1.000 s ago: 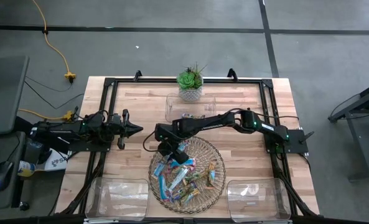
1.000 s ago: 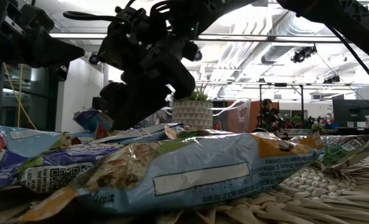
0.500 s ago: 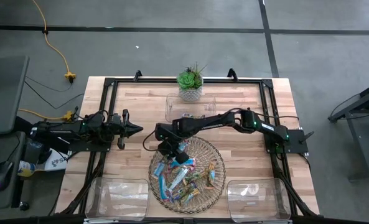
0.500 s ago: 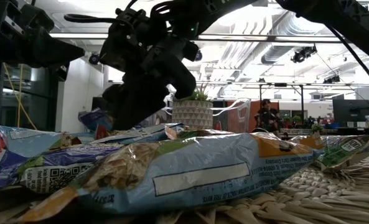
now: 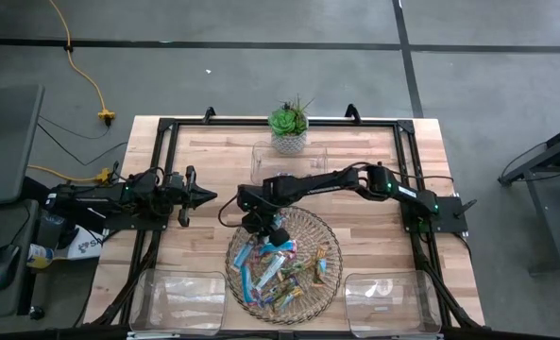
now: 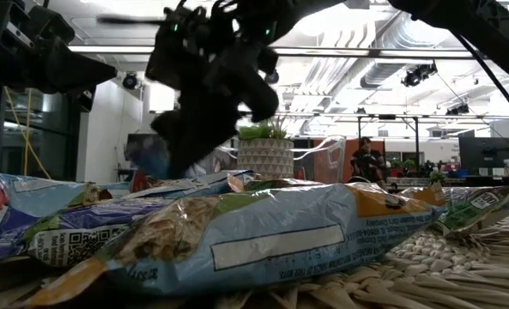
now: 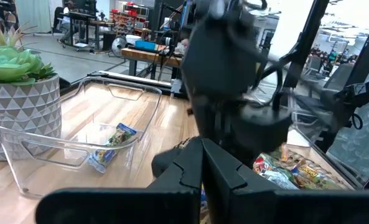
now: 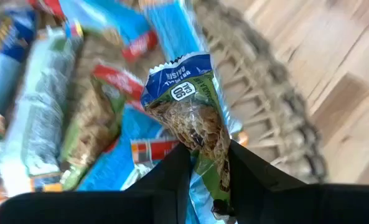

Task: Pick and place Granola Bars by type
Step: Put the blue granola bar into the top transparent bin

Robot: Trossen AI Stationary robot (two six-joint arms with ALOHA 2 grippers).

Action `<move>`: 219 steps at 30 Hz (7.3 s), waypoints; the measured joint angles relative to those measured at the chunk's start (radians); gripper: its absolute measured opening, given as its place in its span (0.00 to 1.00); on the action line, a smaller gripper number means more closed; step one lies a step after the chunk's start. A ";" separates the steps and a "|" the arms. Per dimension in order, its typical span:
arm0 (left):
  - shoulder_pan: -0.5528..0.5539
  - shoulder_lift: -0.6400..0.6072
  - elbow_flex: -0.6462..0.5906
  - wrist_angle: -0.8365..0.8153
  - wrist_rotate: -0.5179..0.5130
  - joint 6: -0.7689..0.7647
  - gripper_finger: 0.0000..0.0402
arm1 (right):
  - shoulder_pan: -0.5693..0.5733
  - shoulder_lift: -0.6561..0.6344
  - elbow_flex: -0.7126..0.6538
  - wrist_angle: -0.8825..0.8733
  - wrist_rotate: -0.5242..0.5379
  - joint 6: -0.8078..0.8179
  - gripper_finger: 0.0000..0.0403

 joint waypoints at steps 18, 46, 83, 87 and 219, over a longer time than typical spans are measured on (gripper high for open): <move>0.000 0.000 0.000 0.000 0.001 0.000 0.00 | -0.007 -0.280 0.000 0.030 0.138 0.030 0.19; 0.000 0.000 0.000 0.000 0.001 0.000 0.00 | -0.008 -0.635 0.000 0.078 0.391 0.458 0.19; 0.000 0.000 0.000 0.000 0.001 0.000 0.00 | -0.194 -0.578 0.000 -0.435 0.862 0.759 0.19; 0.000 0.000 0.000 0.000 0.001 0.000 0.00 | -0.227 -0.505 0.000 -0.438 0.817 0.711 0.19; 0.000 0.000 0.000 0.000 0.001 0.000 0.00 | 0.061 -0.296 0.340 -0.627 0.135 0.582 0.59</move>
